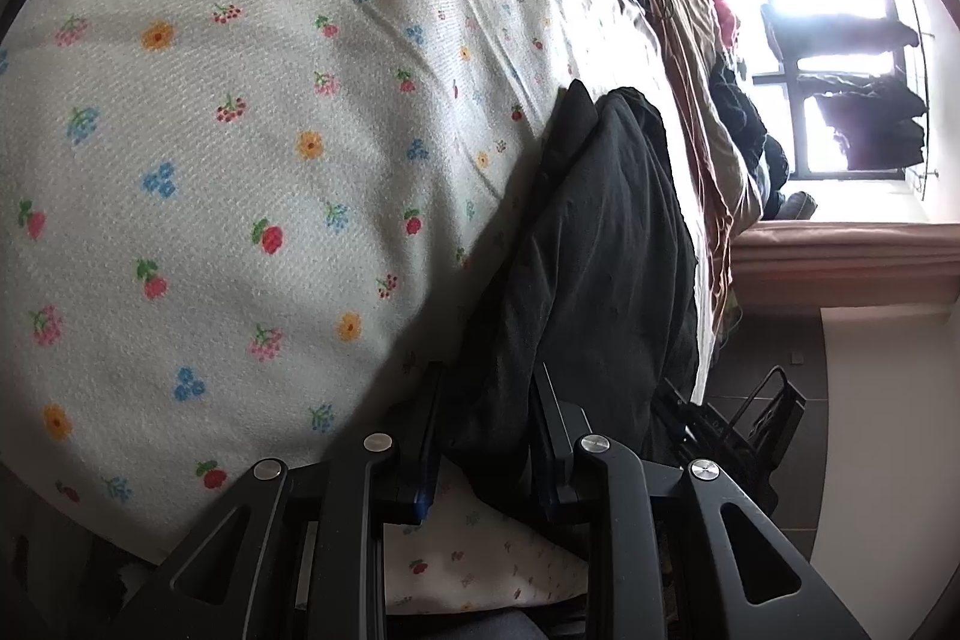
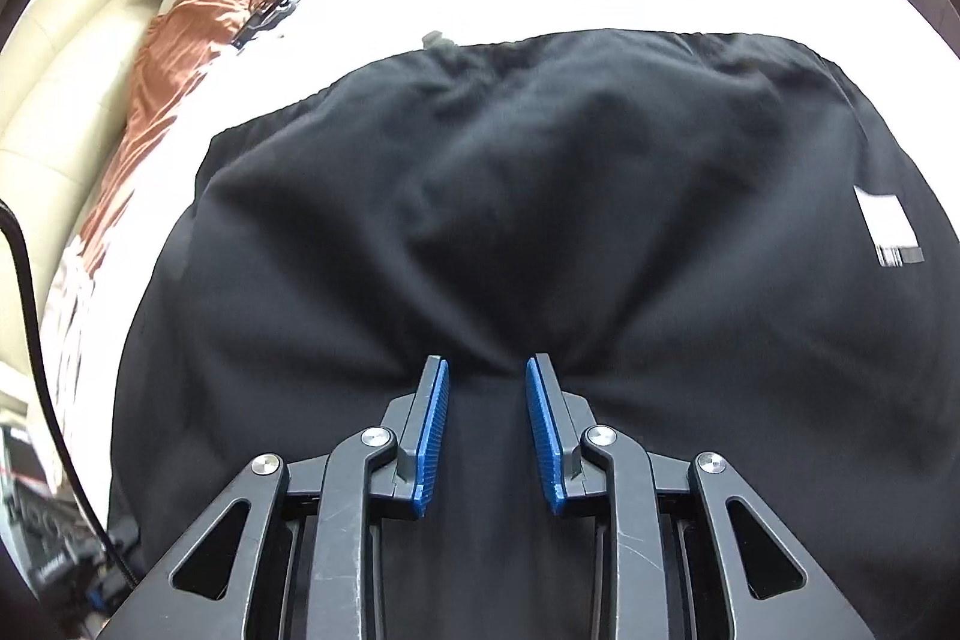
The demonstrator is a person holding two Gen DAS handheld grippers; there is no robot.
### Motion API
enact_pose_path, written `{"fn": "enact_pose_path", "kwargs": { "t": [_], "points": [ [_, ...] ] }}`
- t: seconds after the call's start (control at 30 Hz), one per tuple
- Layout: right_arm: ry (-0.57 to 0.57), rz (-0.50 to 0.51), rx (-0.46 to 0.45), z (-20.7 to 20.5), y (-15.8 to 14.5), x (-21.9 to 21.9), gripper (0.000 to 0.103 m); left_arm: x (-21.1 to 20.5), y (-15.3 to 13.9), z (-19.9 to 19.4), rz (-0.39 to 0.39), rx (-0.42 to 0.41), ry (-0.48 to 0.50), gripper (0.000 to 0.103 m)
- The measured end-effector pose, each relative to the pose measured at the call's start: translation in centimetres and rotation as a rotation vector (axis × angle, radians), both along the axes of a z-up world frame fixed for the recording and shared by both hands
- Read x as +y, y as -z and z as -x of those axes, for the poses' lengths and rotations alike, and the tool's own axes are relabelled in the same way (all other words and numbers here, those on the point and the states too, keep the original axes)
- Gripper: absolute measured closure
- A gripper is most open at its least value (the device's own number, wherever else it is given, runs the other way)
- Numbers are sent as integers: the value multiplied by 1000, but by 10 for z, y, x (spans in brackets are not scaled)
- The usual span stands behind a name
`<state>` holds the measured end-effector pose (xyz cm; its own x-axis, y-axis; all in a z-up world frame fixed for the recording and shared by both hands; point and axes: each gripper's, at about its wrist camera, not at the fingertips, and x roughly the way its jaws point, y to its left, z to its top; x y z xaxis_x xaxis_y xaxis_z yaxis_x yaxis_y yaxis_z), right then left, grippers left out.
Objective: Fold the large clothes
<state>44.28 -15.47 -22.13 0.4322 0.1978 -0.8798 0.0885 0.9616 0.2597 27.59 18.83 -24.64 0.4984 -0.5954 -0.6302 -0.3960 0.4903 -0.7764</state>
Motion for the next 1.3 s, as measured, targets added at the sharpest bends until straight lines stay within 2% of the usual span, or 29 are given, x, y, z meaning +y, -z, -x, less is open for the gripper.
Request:
{"fn": "enact_pose_path", "kwargs": {
  "t": [0.2, 0.33, 0.53, 0.67, 0.77, 0.97, 1.17, 1.3],
  "points": [
    [1, 25, 3, -34, -1, 2, 75, -5, -1, -4, 4, 12, 8, 76],
    [10, 11, 12, -37, -7, -1, 75, -8, 1, -11, 11, 14, 4, 76],
    [-33, -29, -29, 6, -27, -7, 75, -10, 1, -16, 2, -7, 14, 76],
    [-40, -81, -27, 43, -30, -18, 75, -10, -9, -13, -2, -49, 17, 83],
    [-43, -152, -15, 68, -30, -26, 75, -12, -26, -12, 5, -100, 32, 87],
    [-49, -211, -35, 113, -36, -34, 75, -25, -67, -15, 4, -217, 65, 89],
    [-56, -267, -53, 142, -36, -37, 75, -46, -100, -16, -8, -303, 106, 90],
    [-67, -291, -47, 157, -25, -30, 75, -59, -122, -15, -21, -352, 128, 91]
  ]
}}
